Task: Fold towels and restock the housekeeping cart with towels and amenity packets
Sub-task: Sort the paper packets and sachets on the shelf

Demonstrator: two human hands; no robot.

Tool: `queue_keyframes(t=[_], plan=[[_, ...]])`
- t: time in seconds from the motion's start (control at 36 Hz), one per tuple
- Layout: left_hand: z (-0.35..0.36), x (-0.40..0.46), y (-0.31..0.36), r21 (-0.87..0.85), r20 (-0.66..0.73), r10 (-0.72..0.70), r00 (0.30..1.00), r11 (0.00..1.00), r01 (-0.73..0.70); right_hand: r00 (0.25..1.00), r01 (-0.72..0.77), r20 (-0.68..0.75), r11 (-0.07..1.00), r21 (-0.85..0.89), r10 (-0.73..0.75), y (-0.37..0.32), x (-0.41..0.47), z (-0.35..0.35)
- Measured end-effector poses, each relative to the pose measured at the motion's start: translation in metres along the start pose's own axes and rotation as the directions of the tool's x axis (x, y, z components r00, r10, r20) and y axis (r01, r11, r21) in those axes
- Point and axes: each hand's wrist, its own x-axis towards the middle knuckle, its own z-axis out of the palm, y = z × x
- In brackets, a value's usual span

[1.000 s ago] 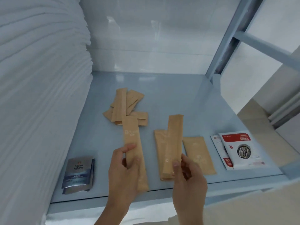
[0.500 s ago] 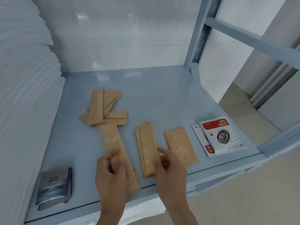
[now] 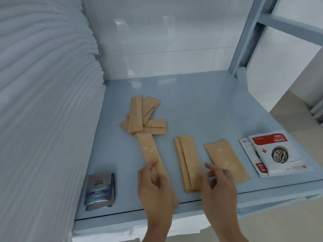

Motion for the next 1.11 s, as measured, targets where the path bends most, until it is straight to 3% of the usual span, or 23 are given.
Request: queue_keyframes(t=[0.17,0.31,0.5,0.78,0.89,0.97,1.06,1.11], plan=[[-0.01,0.002,-0.005,0.314,-0.007,0.069,0.998,0.947,-0.063,0.982,0.174,-0.089,0.981,0.089,-0.166,-0.024,0.007,0.002],[-0.025,0.013,-0.006,0.481,0.044,0.108,0.993,0.869,-0.115,0.968,0.25,-0.028,0.959,0.13,-0.249,-0.051,0.013,0.019],[-0.036,0.024,-0.003,0.494,0.099,0.125,0.987,0.855,-0.158,0.948,0.299,0.094,0.952,0.063,-0.303,-0.065,0.027,0.039],[-0.017,0.076,0.024,0.365,-0.06,0.28,0.958,0.9,-0.24,0.902,0.334,0.314,0.94,-0.07,-0.297,-0.08,0.089,0.078],[0.001,0.116,0.032,0.477,0.064,0.379,0.923,0.801,-0.362,0.881,0.37,0.345,0.926,-0.078,-0.323,-0.089,0.114,0.095],[0.016,0.146,0.032,0.602,0.148,0.355,0.923,0.708,-0.369,0.837,0.447,0.41,0.885,-0.132,-0.362,-0.091,0.125,0.105],[0.029,0.165,0.025,0.729,0.218,0.339,0.915,0.567,-0.384,0.729,0.585,0.556,0.786,-0.202,-0.4,-0.087,0.128,0.109],[0.032,0.17,0.018,0.746,0.244,0.334,0.91,0.536,-0.396,0.649,0.691,0.645,0.669,-0.275,-0.405,-0.083,0.131,0.11]])
